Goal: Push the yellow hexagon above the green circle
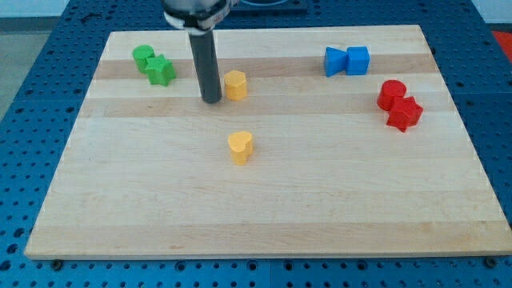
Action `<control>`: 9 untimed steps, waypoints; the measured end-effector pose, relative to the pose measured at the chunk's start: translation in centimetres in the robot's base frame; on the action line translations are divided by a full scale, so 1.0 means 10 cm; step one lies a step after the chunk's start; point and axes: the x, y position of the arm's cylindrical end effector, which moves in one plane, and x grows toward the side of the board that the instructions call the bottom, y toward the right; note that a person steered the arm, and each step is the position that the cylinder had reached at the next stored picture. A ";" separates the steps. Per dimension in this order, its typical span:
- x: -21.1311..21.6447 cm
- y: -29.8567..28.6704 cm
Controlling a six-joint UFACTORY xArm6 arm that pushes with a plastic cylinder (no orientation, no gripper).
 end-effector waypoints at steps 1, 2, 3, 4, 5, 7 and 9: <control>0.30 0.14; 0.17 0.37; -0.08 0.41; -0.37 0.34; -0.52 0.27; -0.72 0.27; -1.09 0.02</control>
